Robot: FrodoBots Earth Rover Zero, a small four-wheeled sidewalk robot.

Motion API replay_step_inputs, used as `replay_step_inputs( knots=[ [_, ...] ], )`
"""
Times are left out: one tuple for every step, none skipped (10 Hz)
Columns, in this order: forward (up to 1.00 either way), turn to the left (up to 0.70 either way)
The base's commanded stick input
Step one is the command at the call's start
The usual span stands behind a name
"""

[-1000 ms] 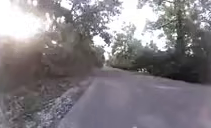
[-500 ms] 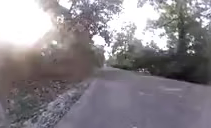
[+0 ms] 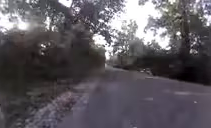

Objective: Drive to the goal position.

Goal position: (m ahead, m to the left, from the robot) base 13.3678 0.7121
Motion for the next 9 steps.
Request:
replay_step_inputs(
  knots=[
    [0.70,0.00],
    [0.70,0.00],
    [0.70,0.00],
    [0.70,0.00],
    [0.70,-0.01],
    [0.70,-0.06],
    [0.70,-0.06],
    [0.70,-0.05],
    [0.70,-0.05]
  ],
)
